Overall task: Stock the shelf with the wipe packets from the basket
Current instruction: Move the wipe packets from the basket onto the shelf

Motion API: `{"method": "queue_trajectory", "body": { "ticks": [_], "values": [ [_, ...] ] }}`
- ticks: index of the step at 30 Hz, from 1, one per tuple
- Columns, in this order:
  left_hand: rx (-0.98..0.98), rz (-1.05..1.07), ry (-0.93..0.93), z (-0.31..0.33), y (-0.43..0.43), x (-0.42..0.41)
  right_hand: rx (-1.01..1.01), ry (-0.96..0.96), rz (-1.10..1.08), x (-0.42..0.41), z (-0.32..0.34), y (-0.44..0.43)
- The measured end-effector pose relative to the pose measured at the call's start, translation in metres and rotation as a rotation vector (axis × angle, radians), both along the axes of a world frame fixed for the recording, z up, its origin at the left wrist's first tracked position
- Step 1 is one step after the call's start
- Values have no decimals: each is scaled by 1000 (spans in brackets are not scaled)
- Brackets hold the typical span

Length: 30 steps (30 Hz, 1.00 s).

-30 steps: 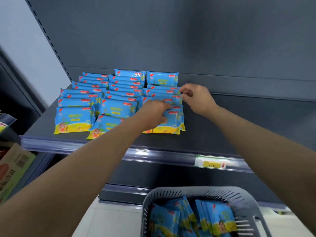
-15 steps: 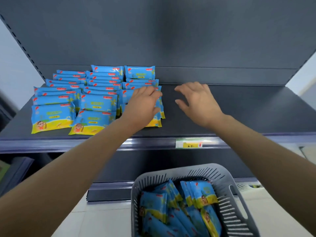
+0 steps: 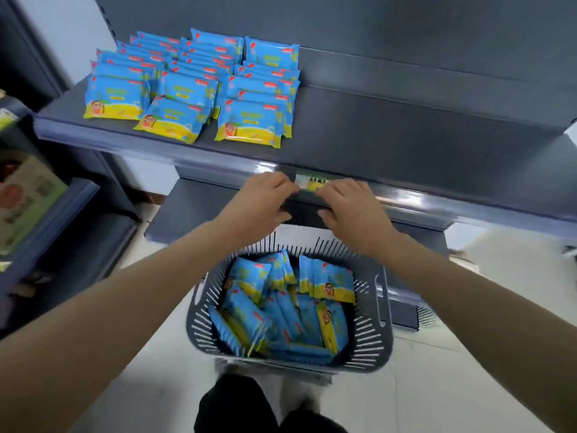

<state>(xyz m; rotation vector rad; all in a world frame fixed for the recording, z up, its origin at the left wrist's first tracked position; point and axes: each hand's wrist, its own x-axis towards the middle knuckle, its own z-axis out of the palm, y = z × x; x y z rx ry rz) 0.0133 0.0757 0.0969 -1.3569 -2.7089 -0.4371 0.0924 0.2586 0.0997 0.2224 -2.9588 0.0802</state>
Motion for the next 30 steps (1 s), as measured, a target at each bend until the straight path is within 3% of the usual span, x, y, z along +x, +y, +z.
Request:
{"method": "queue_trajectory", "body": {
  "ticks": [5,13,21,30],
  "values": [
    [-237,135,-163,-47,-29,24,41,-281,73,19,-52,2],
    [-514,223,-254,-116,-42,22,143,-617,-56,25,-132,18],
    [-616,187,-309,-171,-30,-1,-22,-744,-231,13,-186,30],
    [-635,154,-357,-205,-34,-15,55,-750,-299,12,-201,40]
  ]
}}
